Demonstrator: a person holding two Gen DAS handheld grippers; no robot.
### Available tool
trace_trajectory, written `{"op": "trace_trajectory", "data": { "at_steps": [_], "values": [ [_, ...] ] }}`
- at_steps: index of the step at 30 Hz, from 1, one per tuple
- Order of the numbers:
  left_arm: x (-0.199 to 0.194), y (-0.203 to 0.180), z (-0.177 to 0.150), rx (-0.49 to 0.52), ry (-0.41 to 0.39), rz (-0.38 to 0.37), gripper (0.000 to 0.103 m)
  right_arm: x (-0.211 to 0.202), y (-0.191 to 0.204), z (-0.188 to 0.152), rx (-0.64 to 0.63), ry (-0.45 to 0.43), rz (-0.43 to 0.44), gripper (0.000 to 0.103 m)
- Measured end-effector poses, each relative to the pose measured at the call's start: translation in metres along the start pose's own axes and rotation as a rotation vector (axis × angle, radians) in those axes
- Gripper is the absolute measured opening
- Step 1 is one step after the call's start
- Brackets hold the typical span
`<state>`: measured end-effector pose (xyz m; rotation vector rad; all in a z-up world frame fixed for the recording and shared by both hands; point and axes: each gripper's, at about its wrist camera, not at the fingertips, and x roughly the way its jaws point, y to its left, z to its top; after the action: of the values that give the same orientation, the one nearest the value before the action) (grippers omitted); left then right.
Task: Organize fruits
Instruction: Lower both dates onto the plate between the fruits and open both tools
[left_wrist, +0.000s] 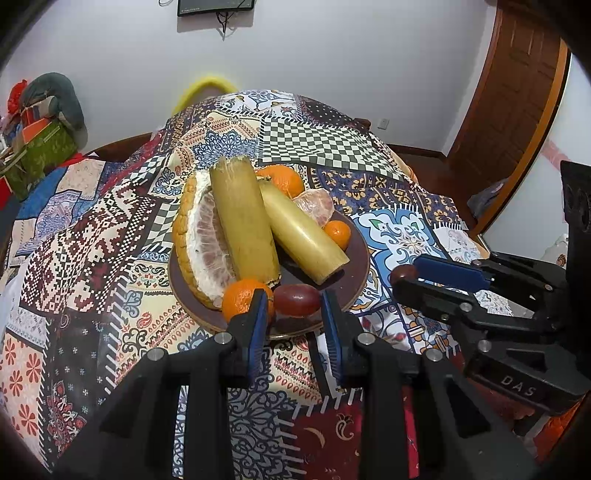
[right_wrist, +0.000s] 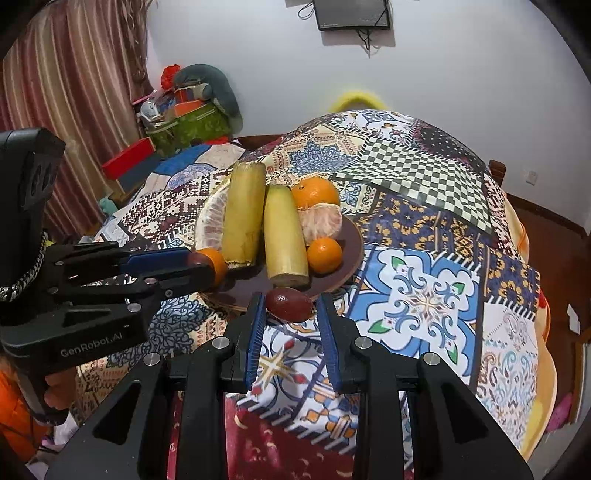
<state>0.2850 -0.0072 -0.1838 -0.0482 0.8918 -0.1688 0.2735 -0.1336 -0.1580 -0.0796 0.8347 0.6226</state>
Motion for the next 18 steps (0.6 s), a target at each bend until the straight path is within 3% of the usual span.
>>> {"op": "trace_trajectory", "data": {
  "at_steps": [18],
  "values": [
    [0.012,0.0,0.003,0.014,0.006,-0.005,0.029,0.015,-0.006,0.005,-0.002,0.014,0.007,0.026]
  ]
}}
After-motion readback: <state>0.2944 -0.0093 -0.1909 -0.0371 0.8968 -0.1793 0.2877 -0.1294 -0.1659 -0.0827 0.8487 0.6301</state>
